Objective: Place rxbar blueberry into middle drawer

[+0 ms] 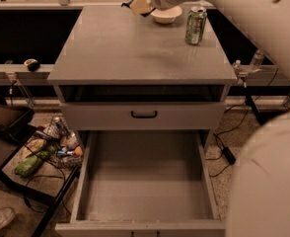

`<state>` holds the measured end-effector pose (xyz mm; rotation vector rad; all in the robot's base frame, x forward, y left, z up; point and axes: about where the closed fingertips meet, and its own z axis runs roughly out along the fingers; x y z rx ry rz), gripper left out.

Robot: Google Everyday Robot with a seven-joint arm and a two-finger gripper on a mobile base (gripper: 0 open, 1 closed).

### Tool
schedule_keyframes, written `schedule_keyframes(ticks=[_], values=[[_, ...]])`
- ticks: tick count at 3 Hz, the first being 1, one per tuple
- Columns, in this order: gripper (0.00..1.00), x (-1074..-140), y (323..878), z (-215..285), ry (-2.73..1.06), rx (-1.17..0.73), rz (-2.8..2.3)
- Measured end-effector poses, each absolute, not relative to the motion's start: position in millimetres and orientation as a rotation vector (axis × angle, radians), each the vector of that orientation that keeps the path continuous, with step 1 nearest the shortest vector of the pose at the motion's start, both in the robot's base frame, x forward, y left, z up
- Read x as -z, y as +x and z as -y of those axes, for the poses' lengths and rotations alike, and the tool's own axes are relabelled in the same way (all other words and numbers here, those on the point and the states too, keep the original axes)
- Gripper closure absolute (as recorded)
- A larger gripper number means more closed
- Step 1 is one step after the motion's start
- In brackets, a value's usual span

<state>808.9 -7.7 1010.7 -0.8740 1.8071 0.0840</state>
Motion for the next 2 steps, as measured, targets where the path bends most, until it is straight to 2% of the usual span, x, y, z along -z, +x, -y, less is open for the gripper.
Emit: schedule_keyframes(ticks=[2], values=[[1.00,-950.3,688.9,89.6,-0.893,-0.133,-1.969]])
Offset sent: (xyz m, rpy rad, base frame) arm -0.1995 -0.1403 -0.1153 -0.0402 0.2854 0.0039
